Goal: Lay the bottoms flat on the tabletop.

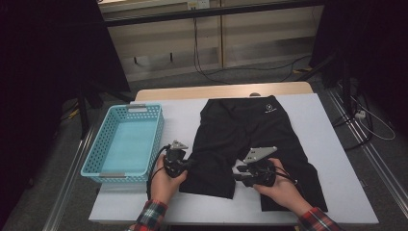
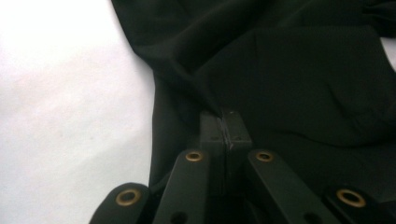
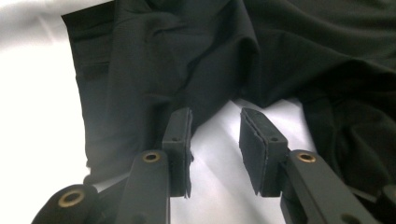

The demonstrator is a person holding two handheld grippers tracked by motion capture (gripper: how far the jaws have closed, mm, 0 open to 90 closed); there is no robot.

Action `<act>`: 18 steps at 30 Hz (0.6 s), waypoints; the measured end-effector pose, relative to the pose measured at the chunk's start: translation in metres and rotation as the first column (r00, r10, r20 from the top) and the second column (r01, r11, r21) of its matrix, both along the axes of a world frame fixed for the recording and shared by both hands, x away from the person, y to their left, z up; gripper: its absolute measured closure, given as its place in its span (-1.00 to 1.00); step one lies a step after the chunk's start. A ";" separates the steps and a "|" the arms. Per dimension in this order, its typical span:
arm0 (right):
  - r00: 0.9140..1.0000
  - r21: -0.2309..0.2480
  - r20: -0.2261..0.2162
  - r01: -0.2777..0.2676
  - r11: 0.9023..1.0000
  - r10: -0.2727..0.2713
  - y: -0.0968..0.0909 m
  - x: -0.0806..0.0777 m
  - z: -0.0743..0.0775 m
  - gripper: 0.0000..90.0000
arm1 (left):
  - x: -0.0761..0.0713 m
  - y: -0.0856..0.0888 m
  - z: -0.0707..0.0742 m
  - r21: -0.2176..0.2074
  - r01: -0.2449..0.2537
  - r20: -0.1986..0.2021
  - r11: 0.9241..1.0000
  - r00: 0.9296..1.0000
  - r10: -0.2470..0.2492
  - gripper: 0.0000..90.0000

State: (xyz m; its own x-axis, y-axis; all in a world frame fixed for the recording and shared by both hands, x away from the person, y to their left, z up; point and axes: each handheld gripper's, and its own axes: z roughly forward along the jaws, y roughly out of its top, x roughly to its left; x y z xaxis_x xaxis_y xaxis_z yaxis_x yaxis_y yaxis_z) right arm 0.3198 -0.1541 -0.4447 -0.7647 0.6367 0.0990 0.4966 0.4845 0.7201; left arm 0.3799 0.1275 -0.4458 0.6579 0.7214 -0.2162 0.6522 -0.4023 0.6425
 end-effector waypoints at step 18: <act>0.999 0.001 -0.022 -0.032 0.999 0.032 0.021 0.003 -0.005 0.36 | 0.008 0.026 0.024 -0.125 -0.061 0.044 0.990 0.997 0.067 1.00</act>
